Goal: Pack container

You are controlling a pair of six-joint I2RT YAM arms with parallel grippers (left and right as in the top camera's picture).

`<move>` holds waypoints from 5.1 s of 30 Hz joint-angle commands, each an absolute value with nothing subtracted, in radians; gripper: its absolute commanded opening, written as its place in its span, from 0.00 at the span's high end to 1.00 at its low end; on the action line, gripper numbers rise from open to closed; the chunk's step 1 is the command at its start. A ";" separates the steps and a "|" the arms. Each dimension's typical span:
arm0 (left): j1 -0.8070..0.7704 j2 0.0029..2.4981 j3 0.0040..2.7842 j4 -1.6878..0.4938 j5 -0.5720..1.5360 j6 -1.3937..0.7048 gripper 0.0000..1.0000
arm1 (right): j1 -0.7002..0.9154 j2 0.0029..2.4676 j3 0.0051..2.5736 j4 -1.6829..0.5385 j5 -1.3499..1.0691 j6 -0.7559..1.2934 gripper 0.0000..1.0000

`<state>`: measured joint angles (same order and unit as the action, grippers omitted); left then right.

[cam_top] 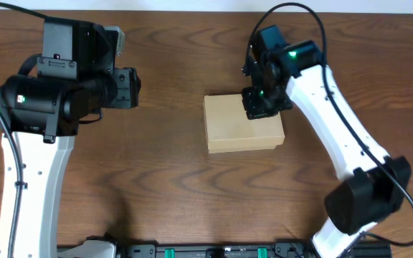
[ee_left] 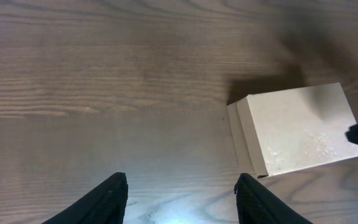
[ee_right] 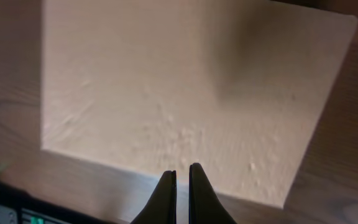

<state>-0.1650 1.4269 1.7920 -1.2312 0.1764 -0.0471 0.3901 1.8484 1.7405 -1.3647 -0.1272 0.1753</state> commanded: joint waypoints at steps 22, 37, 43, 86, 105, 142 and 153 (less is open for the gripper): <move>-0.164 1.389 1.798 -1.230 0.146 -0.030 0.43 | 0.396 1.880 1.540 -1.256 -0.102 0.183 0.99; -0.164 1.389 1.798 -1.230 0.146 -0.030 0.43 | 0.400 1.880 1.512 -1.237 -0.102 0.183 0.99; -0.164 1.385 1.798 -1.226 0.146 -0.030 0.43 | 0.402 1.872 1.517 -1.242 -0.101 0.186 0.99; -0.164 1.274 1.798 -1.165 0.040 -0.029 0.05 | 0.398 1.754 2.417 -1.468 0.183 0.208 0.01; -0.164 1.274 1.798 -1.234 0.041 -0.029 0.05 | 0.398 1.754 2.416 -1.586 0.273 0.208 0.01; -0.164 1.274 1.798 -1.234 0.041 -0.029 0.05 | 0.191 1.348 2.090 -1.622 0.293 0.205 0.01; -0.164 1.274 1.798 -1.234 0.041 -0.029 0.05 | 0.089 0.960 1.449 -0.966 0.258 0.193 0.01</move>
<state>-0.1650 1.2800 1.7920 -1.2304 0.0513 -0.0288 0.1177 1.0550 1.5711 -1.0290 0.2806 0.1993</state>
